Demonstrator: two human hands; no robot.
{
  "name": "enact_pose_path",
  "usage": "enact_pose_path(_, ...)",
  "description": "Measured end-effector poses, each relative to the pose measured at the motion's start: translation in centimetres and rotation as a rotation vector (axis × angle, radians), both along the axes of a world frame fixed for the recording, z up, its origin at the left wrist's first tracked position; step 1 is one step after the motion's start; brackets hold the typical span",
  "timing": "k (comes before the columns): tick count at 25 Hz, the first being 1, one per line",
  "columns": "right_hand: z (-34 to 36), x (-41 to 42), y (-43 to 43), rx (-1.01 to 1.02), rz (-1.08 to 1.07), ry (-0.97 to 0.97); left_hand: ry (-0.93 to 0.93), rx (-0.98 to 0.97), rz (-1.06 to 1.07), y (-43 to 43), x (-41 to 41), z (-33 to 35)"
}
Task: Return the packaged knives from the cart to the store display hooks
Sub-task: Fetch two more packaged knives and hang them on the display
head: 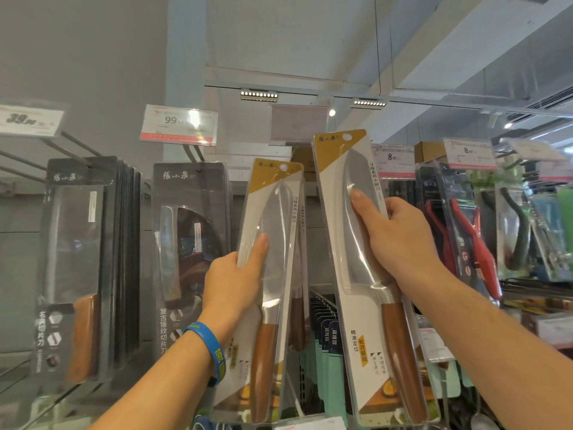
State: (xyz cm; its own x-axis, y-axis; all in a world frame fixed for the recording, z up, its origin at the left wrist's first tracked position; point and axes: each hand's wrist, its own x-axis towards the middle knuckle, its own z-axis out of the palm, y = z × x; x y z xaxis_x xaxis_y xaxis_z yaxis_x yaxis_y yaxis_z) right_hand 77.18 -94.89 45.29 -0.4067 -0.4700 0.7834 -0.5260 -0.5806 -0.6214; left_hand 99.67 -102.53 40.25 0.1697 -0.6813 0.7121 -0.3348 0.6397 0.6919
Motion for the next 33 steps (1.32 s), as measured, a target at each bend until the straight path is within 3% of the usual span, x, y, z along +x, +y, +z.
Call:
enact_pose_path(18, 0.4, 0.9, 0.1, 0.029, -0.017, 0.019, -0.227, -0.024, 0.106, 0.7, 0.4, 2.0)
enact_pose_path(27, 0.2, -0.7, 0.8, 0.031, -0.039, -0.008, -0.114, -0.068, 0.106, 0.1, 0.2, 1.1)
enact_pose_path(33, 0.6, 0.4, 0.5, 0.034, -0.015, 0.041, -0.144, -0.038, 0.113, -0.2, 1.3, 1.7)
